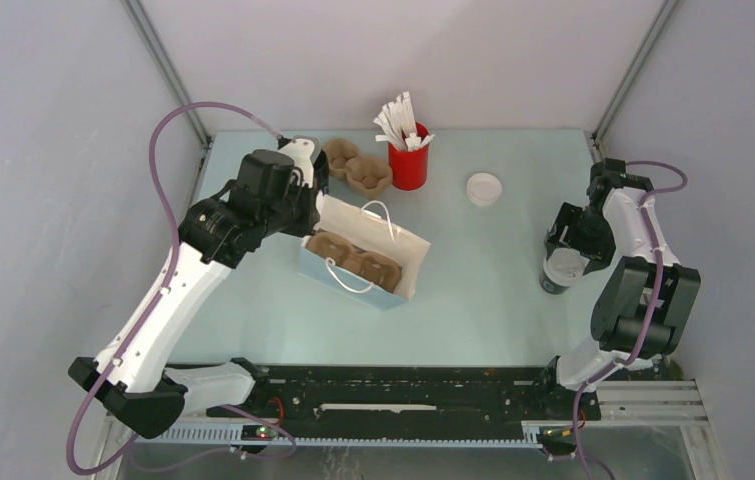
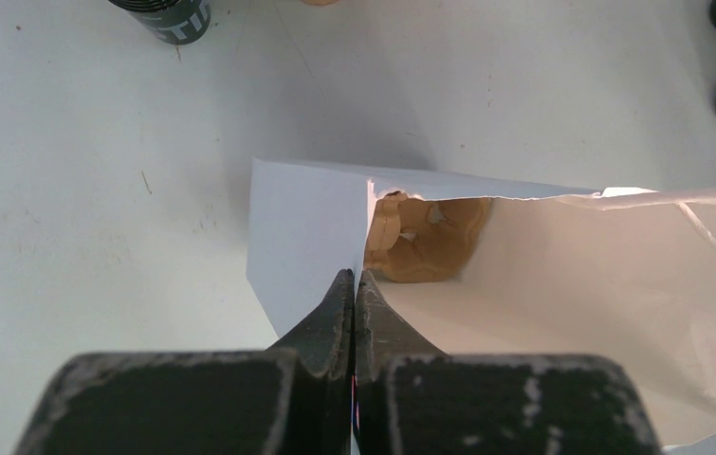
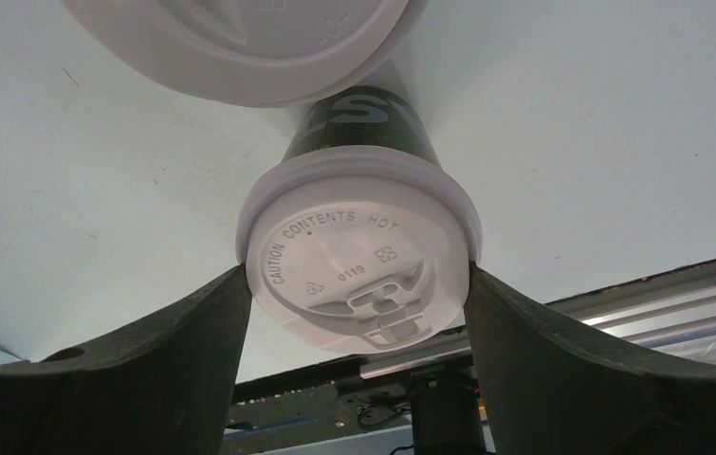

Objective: Pack the takeout coffee

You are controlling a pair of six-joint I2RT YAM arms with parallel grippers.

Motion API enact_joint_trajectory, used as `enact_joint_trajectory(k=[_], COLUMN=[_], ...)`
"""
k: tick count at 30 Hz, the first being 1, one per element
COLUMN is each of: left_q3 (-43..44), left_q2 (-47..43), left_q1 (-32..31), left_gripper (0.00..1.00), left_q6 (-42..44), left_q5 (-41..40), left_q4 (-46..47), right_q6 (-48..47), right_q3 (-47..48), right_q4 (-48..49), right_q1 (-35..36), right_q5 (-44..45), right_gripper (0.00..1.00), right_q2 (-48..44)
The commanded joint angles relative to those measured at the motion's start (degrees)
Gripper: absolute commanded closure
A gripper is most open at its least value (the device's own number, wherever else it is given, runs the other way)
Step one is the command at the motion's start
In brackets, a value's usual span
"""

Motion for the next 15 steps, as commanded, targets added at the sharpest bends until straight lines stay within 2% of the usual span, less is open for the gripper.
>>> enact_joint_trajectory(k=[1, 9, 15], left_q3=[-0.02, 1.26, 2.11], left_q2=[-0.64, -0.59, -0.16], left_q1=[0.15, 0.15, 0.24], left_gripper=[1.0, 1.0, 1.0], left_q6=[1.44, 0.21, -2.13], left_q5=[-0.24, -1.84, -2.32], left_q4=[1.42, 1.17, 1.16], right_q6=[-0.68, -0.59, -1.83], right_q3=[0.59, 1.66, 2.5], right_q4=[0.66, -1.77, -2.2], right_q1=[0.39, 1.98, 6.29], right_q5=[0.68, 0.61, -7.18], right_gripper=[0.14, 0.21, 0.24], right_q2=[-0.2, -6.48, -15.72])
